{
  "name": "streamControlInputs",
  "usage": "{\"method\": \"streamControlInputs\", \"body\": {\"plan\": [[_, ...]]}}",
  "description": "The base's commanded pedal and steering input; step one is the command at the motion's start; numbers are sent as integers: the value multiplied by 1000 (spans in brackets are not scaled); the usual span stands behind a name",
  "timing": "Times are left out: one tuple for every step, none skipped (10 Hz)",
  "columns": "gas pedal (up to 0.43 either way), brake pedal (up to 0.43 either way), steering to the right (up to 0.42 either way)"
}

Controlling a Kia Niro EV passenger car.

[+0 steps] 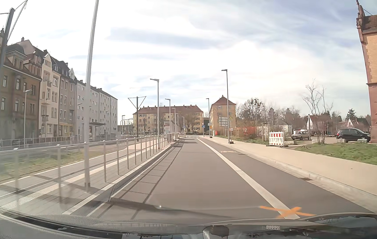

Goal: Follow the waypoints while adhering to traffic rules and regulations

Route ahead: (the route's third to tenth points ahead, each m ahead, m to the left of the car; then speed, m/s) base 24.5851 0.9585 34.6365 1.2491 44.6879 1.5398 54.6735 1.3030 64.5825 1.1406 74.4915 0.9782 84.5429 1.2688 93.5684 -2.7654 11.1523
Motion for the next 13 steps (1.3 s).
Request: {"method": "streamControlInputs", "body": {"plan": [[47,0,-7],[0,0,-7],[0,0,-7],[0,0,-7],[0,0,-7],[0,0,-7],[0,0,-7],[0,0,-7],[0,0,-6],[0,0,-6],[0,0,-6],[0,0,-6],[0,0,-6]]}}
